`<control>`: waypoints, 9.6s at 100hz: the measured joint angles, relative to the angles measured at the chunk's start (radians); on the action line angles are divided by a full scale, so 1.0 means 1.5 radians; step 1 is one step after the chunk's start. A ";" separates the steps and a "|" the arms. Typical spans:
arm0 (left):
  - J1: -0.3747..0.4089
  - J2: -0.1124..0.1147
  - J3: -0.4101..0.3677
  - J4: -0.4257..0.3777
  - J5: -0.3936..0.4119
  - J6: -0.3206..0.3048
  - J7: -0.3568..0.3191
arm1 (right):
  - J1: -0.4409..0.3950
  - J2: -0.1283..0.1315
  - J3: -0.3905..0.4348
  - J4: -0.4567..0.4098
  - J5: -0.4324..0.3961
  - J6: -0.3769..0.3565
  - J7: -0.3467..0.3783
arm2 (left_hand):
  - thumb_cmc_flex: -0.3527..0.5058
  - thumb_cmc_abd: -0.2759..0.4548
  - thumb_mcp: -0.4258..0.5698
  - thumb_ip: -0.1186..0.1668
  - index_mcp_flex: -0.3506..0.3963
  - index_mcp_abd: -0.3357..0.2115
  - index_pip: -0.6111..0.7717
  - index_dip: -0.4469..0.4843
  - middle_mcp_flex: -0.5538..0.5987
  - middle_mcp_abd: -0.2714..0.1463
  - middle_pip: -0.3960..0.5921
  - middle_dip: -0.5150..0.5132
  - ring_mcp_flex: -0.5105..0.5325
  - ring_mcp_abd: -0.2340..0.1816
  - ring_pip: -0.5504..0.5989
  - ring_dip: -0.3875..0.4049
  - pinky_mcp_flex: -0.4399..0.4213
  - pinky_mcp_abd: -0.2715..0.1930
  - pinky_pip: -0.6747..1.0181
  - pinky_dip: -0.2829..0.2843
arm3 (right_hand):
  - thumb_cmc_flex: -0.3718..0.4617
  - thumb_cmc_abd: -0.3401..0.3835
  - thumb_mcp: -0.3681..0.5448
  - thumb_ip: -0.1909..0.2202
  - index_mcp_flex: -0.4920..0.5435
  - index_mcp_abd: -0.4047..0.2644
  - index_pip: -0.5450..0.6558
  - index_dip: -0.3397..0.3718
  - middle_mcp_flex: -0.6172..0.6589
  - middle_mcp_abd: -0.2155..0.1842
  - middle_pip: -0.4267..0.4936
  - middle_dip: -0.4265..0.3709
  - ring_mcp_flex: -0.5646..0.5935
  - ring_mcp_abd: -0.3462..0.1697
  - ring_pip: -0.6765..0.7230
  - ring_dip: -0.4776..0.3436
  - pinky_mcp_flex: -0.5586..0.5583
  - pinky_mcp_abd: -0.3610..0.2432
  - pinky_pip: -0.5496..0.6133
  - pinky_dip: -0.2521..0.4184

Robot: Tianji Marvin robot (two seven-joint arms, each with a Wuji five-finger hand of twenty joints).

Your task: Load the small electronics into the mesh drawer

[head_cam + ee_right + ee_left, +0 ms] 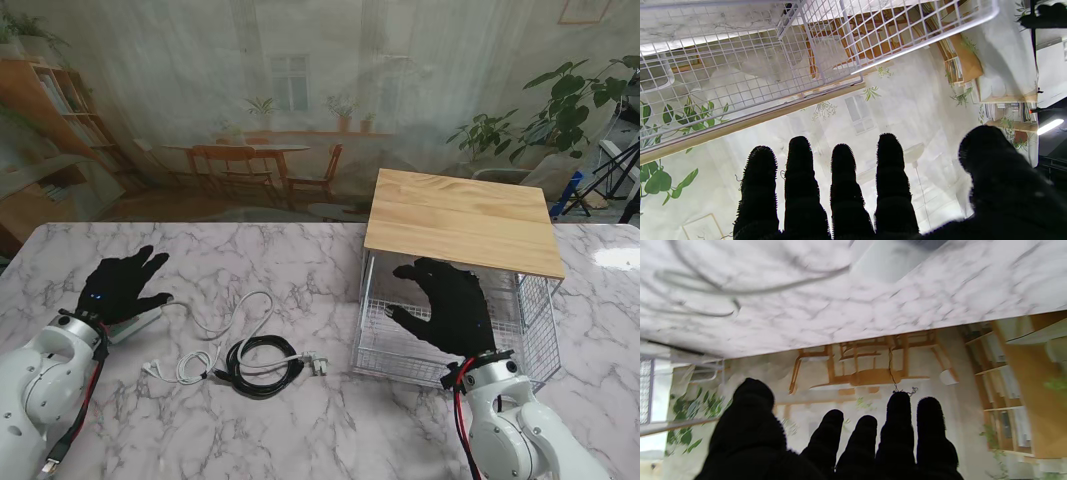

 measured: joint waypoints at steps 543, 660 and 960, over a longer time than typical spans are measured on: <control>-0.208 -0.001 0.114 -0.191 -0.277 -0.099 -0.225 | 0.138 0.035 0.015 -0.085 -0.023 -0.105 0.256 | 0.163 -0.274 0.035 -0.016 0.154 0.043 0.385 0.150 0.400 0.009 0.099 0.469 0.336 -0.037 0.269 0.288 0.335 -0.023 0.354 0.067 | -0.118 -0.081 0.007 -0.005 -0.087 0.149 -0.243 -0.049 -0.080 0.046 -0.062 -0.027 -0.011 0.039 0.000 -0.005 0.005 0.001 -0.013 0.014; -0.258 -0.019 0.248 -0.183 -0.301 -0.024 -0.198 | 0.465 0.051 -0.273 -0.048 -0.077 0.191 0.536 | 0.163 -0.282 0.035 -0.016 0.154 0.031 0.391 0.150 0.401 0.005 0.099 0.477 0.342 -0.039 0.289 0.309 0.341 -0.024 0.371 0.091 | -0.209 -0.168 0.108 -0.052 -0.087 0.194 -0.346 -0.006 -0.106 0.083 -0.079 -0.034 -0.017 0.067 -0.017 -0.036 -0.082 0.083 -0.139 -0.098; -0.139 -0.021 0.129 -0.094 -0.228 -0.087 -0.105 | 0.556 0.036 -0.294 0.065 0.003 0.134 0.465 | 0.037 -0.116 -0.003 -0.006 0.033 0.004 0.052 0.030 0.019 0.057 0.012 0.046 0.063 0.034 0.071 0.076 0.079 0.018 0.093 -0.032 | 0.118 -0.173 0.006 -0.094 0.158 0.132 0.325 0.186 0.491 0.005 0.391 0.338 0.429 -0.069 0.330 0.216 0.245 -0.011 0.161 -0.026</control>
